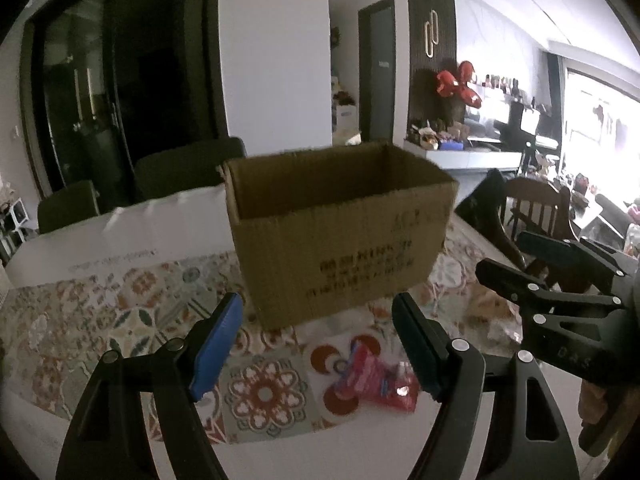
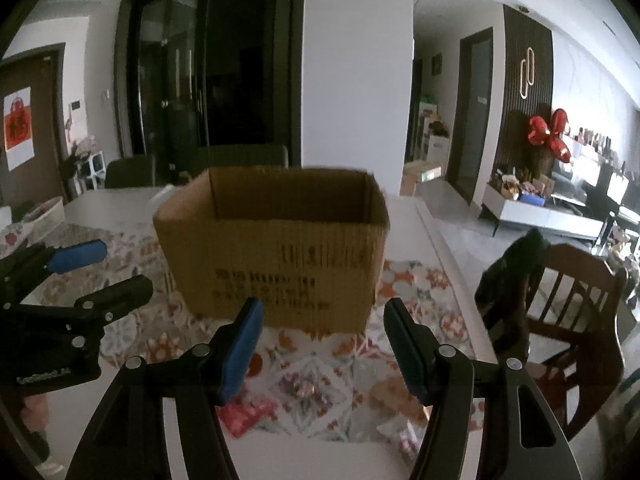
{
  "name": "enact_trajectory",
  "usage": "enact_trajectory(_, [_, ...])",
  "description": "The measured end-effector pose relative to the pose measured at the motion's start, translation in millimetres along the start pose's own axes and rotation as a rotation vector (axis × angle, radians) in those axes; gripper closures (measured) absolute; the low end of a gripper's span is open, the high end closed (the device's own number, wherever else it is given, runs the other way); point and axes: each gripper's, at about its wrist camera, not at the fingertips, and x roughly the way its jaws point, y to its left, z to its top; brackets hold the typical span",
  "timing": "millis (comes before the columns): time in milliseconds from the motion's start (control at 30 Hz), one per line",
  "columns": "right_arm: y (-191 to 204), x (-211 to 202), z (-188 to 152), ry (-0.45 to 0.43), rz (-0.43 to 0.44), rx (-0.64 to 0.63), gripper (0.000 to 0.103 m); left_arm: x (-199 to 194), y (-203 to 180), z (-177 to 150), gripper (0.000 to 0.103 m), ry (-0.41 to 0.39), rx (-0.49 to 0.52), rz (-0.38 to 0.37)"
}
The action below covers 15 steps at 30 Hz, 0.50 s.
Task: Organize snacks
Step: 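Withdraw both tools from the box toward the remaining snacks, then grasp the purple-wrapped candy with the right gripper while the left gripper grasps the red packet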
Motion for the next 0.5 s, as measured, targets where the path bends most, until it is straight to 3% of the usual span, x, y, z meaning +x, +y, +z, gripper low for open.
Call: enact_trajectory(500, [3, 36, -50, 0.166, 0.029, -0.018, 0.040, 44, -4, -50, 0.027, 0.164, -0.013, -0.098])
